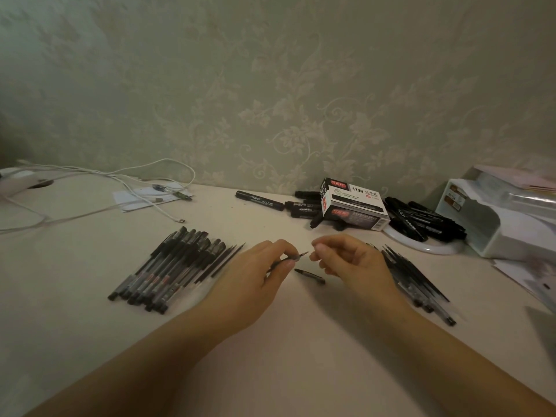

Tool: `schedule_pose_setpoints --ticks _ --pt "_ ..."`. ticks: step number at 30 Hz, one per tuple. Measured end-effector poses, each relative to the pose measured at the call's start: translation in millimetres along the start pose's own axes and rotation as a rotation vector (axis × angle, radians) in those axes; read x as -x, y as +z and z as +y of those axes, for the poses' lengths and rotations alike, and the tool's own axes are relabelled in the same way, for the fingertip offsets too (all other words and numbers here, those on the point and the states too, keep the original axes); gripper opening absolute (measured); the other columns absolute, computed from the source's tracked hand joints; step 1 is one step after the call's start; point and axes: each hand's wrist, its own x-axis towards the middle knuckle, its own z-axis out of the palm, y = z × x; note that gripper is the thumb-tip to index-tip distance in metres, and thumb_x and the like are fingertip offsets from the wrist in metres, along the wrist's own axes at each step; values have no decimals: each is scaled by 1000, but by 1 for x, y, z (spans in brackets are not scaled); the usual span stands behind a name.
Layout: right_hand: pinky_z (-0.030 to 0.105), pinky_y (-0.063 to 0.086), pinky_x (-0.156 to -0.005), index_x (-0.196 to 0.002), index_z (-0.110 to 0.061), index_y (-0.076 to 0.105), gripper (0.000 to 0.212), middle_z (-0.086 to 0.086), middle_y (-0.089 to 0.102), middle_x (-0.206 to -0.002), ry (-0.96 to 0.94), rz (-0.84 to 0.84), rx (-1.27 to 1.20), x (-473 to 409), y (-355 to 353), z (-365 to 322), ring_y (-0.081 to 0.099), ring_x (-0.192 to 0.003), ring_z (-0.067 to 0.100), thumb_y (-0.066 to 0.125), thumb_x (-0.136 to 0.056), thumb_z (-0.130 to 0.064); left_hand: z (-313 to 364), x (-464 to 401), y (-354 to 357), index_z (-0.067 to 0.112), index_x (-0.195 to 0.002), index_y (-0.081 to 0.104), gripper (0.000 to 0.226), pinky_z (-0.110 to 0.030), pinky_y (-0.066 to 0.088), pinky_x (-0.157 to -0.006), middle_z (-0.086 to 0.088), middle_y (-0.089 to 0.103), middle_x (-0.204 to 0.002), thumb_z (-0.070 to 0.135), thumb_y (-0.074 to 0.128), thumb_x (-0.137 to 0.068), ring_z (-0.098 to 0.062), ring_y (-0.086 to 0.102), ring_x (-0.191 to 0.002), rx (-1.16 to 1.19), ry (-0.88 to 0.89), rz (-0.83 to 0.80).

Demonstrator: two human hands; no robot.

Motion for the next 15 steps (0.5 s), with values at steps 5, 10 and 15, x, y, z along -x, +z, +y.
schedule_pose_setpoints --ticks 5,10,15 --pt "9 49 -67 -96 -17 74 10 0 76 -84 -31 -106 -21 3 7 3 71 -78 6 69 -90 -11 1 0 0 31 -109 58 16 -17 41 -70 14 58 -93 33 46 -99 -2 52 -86 -7 42 -12" --pt "11 50 -66 -93 -20 75 12 0 77 -84 -46 -151 18 2 4 4 73 -79 8 73 -86 -10 3 0 0 28 -110 58 17 -12 37 -66 17 54 -87 32 46 -98 3 50 -83 16 10 -5" --pt "16 51 -65 -85 -27 73 5 -3 75 -79 -90 -151 143 1 3 8 70 -76 8 70 -89 -26 4 0 -1 22 -107 61 16 -25 44 -78 8 59 -97 26 49 -98 -4 52 -89 -28 61 -16"
